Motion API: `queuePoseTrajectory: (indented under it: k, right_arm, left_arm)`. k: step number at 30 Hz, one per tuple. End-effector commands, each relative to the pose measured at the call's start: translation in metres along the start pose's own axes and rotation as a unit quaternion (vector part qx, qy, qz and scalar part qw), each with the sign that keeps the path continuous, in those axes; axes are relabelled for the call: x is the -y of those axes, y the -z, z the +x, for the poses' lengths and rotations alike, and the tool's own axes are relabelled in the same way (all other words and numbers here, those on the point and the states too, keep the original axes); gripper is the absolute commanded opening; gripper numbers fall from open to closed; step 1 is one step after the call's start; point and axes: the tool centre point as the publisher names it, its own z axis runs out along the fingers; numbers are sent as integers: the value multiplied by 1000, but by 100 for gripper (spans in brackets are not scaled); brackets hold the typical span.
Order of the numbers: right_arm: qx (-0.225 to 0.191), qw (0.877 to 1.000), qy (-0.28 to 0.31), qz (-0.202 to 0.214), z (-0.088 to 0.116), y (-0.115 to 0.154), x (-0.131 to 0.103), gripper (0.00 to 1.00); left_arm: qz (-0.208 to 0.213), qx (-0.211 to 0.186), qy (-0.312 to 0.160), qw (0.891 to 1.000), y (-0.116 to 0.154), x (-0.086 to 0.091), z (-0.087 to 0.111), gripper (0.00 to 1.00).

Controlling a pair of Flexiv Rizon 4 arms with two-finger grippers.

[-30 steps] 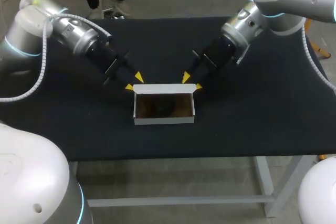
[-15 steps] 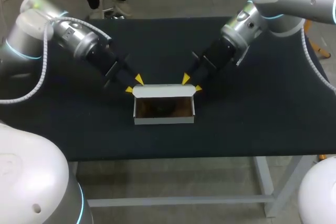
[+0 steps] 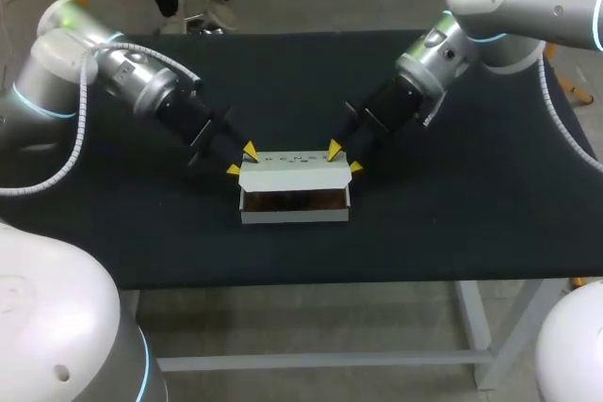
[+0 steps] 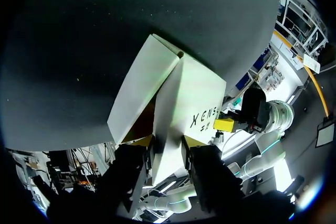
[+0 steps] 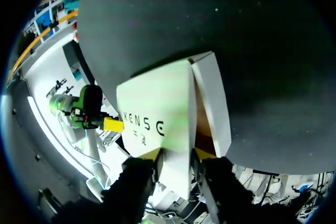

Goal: Assemble the packaging by folding the flat box into shape, placing the metal phone stand inside, and closing the box properly

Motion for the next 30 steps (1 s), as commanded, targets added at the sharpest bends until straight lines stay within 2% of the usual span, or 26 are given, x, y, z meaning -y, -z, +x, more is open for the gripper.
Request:
queuePoseTrajectory:
  k: [1, 30]
  right_arm:
    - [0, 1000, 0, 3, 2, -3, -1, 41]
    - [10, 1000, 13, -3, -5, -10, -5, 45]
  left_arm:
    - [3, -1, 1, 1000, -6, -1, -2, 35]
    - [15, 23, 9, 1000, -6, 0, -13, 40]
